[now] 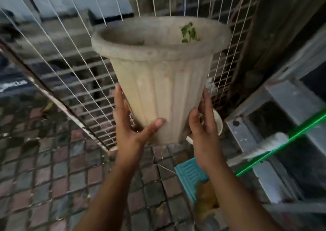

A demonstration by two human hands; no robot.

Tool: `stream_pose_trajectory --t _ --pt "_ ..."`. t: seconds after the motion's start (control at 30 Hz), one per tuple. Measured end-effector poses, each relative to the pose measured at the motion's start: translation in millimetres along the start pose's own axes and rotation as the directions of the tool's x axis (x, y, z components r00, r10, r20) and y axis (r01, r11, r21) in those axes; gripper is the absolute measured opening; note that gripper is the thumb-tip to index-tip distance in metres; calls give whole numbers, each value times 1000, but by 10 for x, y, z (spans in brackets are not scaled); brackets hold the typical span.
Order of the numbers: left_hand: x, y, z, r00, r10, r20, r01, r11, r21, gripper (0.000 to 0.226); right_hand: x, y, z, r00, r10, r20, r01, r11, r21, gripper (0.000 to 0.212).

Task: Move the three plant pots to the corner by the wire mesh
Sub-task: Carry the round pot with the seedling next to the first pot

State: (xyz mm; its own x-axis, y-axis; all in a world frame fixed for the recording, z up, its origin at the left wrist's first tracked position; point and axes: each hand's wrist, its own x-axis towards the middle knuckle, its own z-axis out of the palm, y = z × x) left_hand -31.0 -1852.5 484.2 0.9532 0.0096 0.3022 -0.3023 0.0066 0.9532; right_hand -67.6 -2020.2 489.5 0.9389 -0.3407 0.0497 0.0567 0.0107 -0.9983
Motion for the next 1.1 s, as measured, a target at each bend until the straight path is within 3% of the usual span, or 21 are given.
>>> stream_pose_trajectory --t 0.27,0.4,0.5,0.67,0.87,1.1 --pt "-866 -2548 -215 997 5 71 -4 1000 -21 127 -330 2735 -24 999 -40 23 40 999 24 67" --pt "-1120 -3458 -252 997 -16 75 20 998 -59 132 -389 3752 -39 998 -55 37 51 995 90 80" --pt "-1153 -3932 -321 995 11 102 -5 998 -62 122 -381 4289 18 998 -31 46 27 994 102 93" --pt "-1104 -4453 -410 991 -38 125 57 986 -156 100 -279 4772 36 997 -20 69 14 996 86 94" --pt "-1030 -4344 -353 984 -145 103 163 967 -196 94 -45 4720 37 991 18 132 -36 991 131 86" --pt "-989 -4373 -401 973 -144 181 144 989 12 95 34 4888 22 981 61 185 -99 974 206 94"
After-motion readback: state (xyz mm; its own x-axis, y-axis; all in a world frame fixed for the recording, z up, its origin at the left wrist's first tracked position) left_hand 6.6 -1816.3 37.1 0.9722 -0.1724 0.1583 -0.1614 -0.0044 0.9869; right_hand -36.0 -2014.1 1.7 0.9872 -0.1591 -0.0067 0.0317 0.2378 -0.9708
